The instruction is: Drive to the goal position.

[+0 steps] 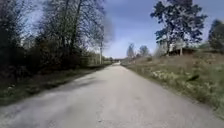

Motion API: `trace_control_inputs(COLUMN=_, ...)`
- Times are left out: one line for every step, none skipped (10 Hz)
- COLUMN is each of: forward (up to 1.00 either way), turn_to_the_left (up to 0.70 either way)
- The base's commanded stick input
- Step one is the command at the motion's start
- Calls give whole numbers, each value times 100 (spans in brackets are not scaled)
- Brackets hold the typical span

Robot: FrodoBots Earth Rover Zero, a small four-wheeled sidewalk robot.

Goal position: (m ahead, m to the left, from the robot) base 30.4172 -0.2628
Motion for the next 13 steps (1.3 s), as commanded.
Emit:
trace_control_inputs(forward=85, turn_to_the_left=0)
trace_control_inputs(forward=85, turn_to_the_left=0)
trace_control_inputs(forward=85, turn_to_the_left=0)
trace_control_inputs(forward=85, turn_to_the_left=0)
trace_control_inputs(forward=85, turn_to_the_left=0)
trace_control_inputs(forward=85, turn_to_the_left=0)
trace_control_inputs(forward=85, turn_to_the_left=0)
trace_control_inputs(forward=85, turn_to_the_left=0)
trace_control_inputs(forward=85, turn_to_the_left=0)
trace_control_inputs(forward=85, turn_to_the_left=0)
trace_control_inputs(forward=85, turn_to_the_left=0)
trace_control_inputs(forward=85, turn_to_the_left=0)
trace_control_inputs(forward=85, turn_to_the_left=0)
